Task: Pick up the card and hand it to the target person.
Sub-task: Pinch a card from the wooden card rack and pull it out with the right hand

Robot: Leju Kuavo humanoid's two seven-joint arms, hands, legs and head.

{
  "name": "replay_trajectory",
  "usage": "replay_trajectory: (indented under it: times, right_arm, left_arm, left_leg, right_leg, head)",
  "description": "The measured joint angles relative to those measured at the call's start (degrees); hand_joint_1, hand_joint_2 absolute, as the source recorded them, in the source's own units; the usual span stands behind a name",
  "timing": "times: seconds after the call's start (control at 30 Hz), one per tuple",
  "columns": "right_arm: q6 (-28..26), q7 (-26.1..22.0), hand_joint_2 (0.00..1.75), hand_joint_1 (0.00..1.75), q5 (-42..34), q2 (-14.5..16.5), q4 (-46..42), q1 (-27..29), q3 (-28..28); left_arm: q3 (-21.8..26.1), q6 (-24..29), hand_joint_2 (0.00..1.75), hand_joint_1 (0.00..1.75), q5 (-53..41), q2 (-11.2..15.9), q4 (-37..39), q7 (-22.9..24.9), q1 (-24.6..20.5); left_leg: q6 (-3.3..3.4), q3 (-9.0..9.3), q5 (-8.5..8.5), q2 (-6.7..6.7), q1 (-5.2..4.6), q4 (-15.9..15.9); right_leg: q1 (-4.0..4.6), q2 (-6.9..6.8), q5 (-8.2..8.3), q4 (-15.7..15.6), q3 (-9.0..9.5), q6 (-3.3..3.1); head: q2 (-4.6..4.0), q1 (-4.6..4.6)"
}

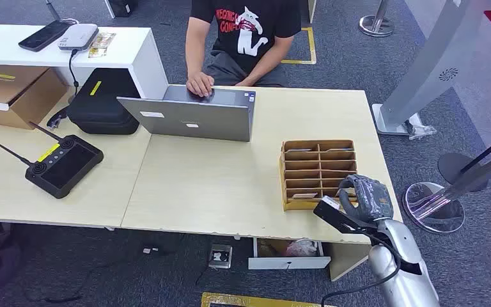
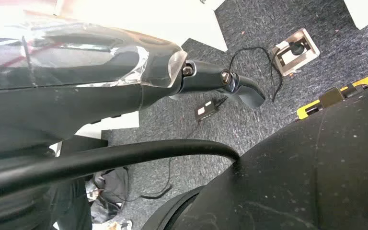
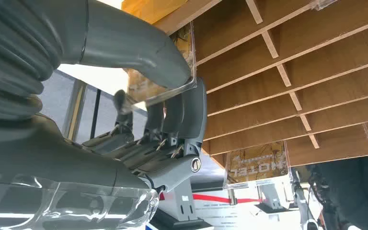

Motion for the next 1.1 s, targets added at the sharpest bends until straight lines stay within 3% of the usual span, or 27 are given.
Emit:
replay_trajectory:
  times: [0.2, 0.67, 1.1]
  right_arm:
    - [0.2, 0.0, 1.75, 1.38, -0.7, 0.0, 0.0, -0.3, 0.0]
    - [-0.2, -1.5, 1.75, 1.51, -2.6, 0.4, 0.7, -2.9, 0.0]
    - [0.1, -3.1, 1.75, 1.47, -4.0, 4.6, 4.9, -15.2, 1.1]
  left_arm:
    - [0.0, -0.2, 1.75, 0.0, 0.0, 0.1, 0.0, -0.1, 0.0]
    - [0.0, -2.4, 1.75, 0.0, 0.1, -0.1, 0.0, 0.0, -0.2]
    - [0.0, -2.7, 1.75, 0.0, 0.0, 0.0, 0.0, -2.2, -0.3]
  left_leg:
    - [0.0, 0.0, 0.0, 0.0, 0.0, 0.0]
    - [0.03, -0.03, 0.02, -0.02, 0.0, 0.0]
    - [0.02, -0.02, 0.12, -0.03, 0.0, 0.0]
  right_leg:
    - [0.0, -0.01, 0.01, 0.0, 0.01, 0.0]
    - [0.0, -0.02, 0.02, 0.0, 0.02, 0.01]
    - [0.0, -0.02, 0.06, 0.1, 0.04, 0.02]
  head:
    - [0.0, 0.0]
    - [-0.01, 0.0]
    - [0.0, 0.0]
